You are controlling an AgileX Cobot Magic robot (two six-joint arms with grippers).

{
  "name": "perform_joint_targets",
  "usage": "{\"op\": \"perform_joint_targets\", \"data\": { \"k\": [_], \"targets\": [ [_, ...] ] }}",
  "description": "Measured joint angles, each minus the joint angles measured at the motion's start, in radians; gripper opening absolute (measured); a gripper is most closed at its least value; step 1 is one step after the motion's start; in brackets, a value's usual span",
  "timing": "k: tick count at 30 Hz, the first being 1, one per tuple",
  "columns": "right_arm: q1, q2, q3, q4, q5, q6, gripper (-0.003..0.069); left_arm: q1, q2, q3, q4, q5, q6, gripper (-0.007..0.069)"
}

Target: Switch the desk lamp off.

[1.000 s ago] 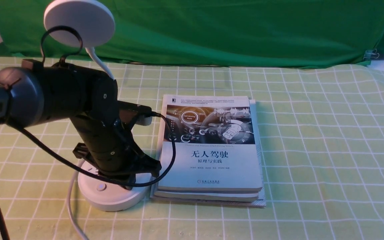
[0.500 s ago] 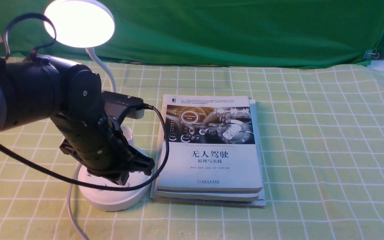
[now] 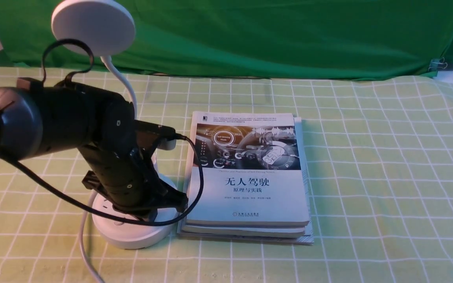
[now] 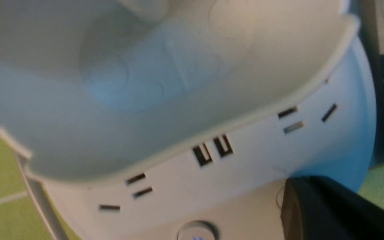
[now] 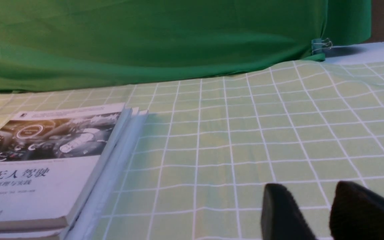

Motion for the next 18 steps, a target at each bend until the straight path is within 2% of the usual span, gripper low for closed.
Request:
{"op": "perform_joint_targets", "data": {
  "k": [7, 11, 14, 17, 18],
  "targets": [
    [0.000, 0.000, 0.000, -0.001, 0.000, -0.002, 0.0239, 0.000, -0.059, 0.013, 0.000, 0.008, 0.000, 0.0001],
    [0.000, 0.000, 0.000, -0.001, 0.000, -0.002, 0.0239, 0.000, -0.215, 0.083, 0.000, -0.024, -0.008, 0.0001],
    [0.000, 0.000, 0.000, -0.001, -0.002, -0.001, 0.0239, 0.000, -0.336, 0.166, 0.000, -0.097, -0.013, 0.0001],
    [0.000, 0.000, 0.000, -0.001, -0.002, -0.001, 0.0239, 0.000, -0.548, 0.337, -0.018, -0.274, -0.015, 0.0001],
    [0.000, 0.000, 0.000, -0.001, -0.002, -0.002, 0.0239, 0.000, -0.571, 0.358, -0.021, -0.285, -0.015, 0.0001]
  ]
}}
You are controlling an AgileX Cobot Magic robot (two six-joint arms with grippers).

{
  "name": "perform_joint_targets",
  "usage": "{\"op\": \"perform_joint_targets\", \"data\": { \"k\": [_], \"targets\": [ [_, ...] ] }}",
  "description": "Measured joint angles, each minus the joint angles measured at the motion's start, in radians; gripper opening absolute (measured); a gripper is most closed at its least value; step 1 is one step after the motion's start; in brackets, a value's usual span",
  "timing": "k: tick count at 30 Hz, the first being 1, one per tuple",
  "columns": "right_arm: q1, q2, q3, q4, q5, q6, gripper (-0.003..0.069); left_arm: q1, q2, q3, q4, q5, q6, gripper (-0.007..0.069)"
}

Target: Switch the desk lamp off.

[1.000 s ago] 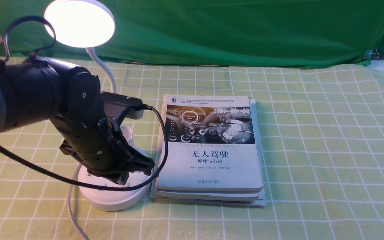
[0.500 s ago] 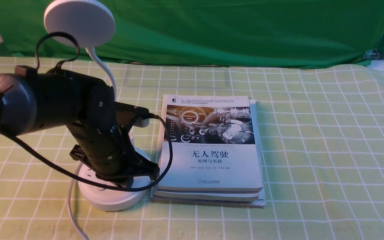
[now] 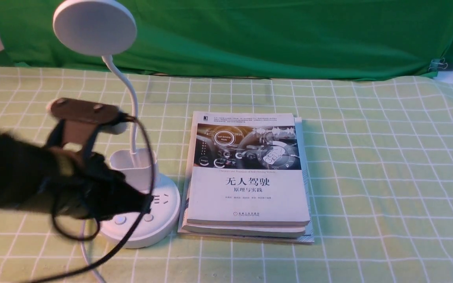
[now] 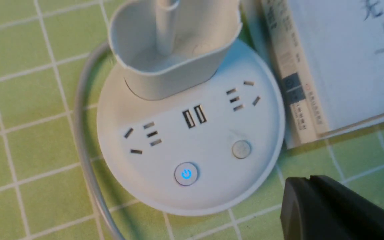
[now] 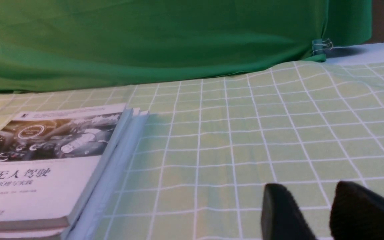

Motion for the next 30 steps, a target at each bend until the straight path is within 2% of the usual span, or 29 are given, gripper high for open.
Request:
{"op": "perform_joint_targets", "data": {
  "k": [7, 12, 18, 30],
  "targets": [
    [0.000, 0.000, 0.000, 0.000, 0.001, 0.001, 0.0239, 0.000, -0.367, 0.330, -0.048, -0.397, -0.001, 0.0001],
    [0.000, 0.000, 0.000, 0.000, 0.001, 0.001, 0.0239, 0.000, -0.512, 0.430, -0.050, -0.533, -0.001, 0.0001],
    [0.000, 0.000, 0.000, 0.000, 0.001, 0.001, 0.0239, 0.000, -0.579, 0.450, -0.048, -0.558, -0.001, 0.0001],
    [0.000, 0.000, 0.000, 0.000, 0.001, 0.001, 0.0239, 0.000, -0.579, 0.457, 0.047, -0.567, 0.003, 0.0001]
  ]
}}
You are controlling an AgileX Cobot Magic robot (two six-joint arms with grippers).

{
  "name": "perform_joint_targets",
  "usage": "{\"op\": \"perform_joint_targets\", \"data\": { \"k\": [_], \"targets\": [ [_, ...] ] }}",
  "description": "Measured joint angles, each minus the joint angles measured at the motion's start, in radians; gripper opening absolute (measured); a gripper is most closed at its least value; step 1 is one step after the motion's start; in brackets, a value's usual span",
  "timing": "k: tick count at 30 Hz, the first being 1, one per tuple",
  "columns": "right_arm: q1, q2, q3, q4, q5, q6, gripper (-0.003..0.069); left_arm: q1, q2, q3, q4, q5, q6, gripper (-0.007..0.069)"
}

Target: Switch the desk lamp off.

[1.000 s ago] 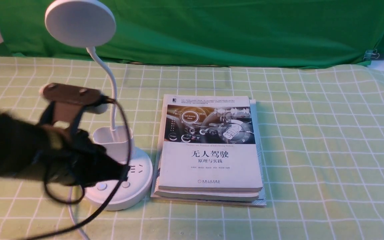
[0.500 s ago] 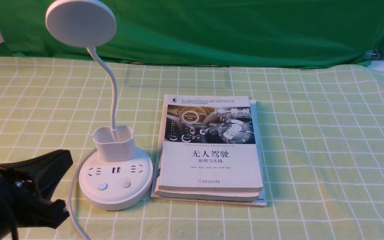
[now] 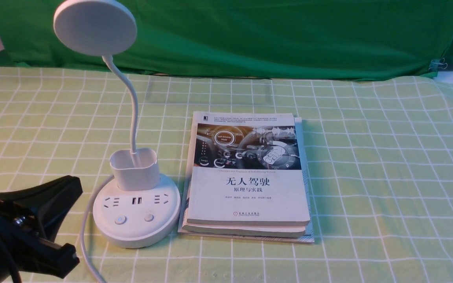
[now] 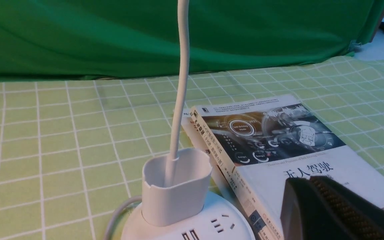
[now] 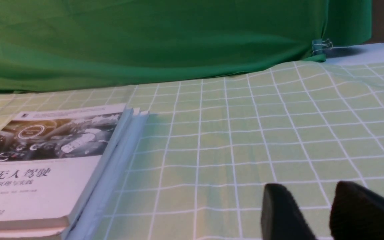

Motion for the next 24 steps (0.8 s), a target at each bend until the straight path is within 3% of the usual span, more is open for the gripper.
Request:
{"op": "perform_joint_targets", "data": {
  "k": [6, 16, 24],
  "targets": [
    [0.000, 0.000, 0.000, 0.000, 0.001, -0.001, 0.0239, 0.010, -0.043, 0.000, 0.003, -0.011, 0.054, 0.0001],
    [0.000, 0.000, 0.000, 0.000, 0.000, 0.002, 0.0239, 0.280, -0.350, 0.124, 0.000, -0.028, 0.078, 0.0001],
    [0.000, 0.000, 0.000, 0.000, 0.000, -0.001, 0.0239, 0.375, -0.515, 0.249, -0.010, -0.025, 0.078, 0.0001]
  ]
}}
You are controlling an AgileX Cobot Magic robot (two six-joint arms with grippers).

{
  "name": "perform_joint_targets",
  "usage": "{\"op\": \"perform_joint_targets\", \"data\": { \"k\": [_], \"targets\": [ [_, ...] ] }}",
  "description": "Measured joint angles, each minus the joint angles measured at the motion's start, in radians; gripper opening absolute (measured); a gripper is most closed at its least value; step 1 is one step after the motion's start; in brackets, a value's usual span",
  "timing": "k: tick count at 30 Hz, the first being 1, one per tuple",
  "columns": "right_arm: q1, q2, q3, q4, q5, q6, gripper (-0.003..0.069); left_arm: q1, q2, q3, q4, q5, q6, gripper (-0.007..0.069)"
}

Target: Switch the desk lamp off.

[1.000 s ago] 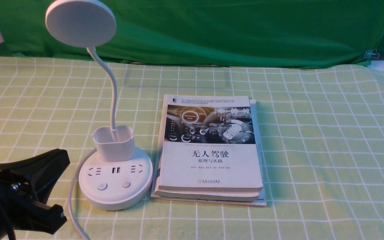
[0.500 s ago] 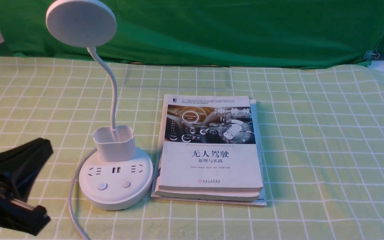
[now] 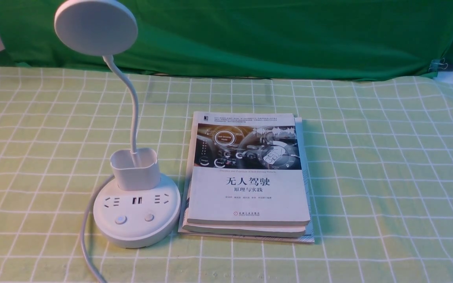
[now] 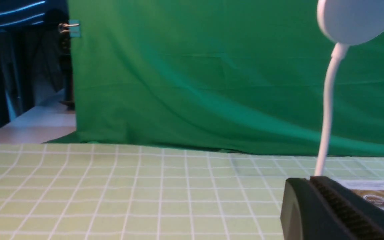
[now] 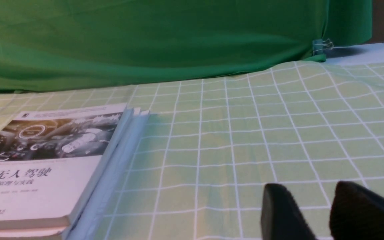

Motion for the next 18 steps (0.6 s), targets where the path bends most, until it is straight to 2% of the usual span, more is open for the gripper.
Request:
{"op": "perform_joint_targets", "data": {
  "k": [6, 11, 18],
  "targets": [
    [0.000, 0.000, 0.000, 0.000, 0.000, 0.000, 0.0239, 0.004, -0.084, 0.018, -0.029, 0.131, -0.003, 0.0001],
    [0.000, 0.000, 0.000, 0.000, 0.000, 0.000, 0.0239, 0.004, -0.090, 0.019, -0.032, 0.308, -0.004, 0.0001],
    [0.000, 0.000, 0.000, 0.000, -0.001, 0.000, 0.0239, 0.004, -0.090, 0.019, -0.028, 0.329, -0.007, 0.0001]
  ]
}}
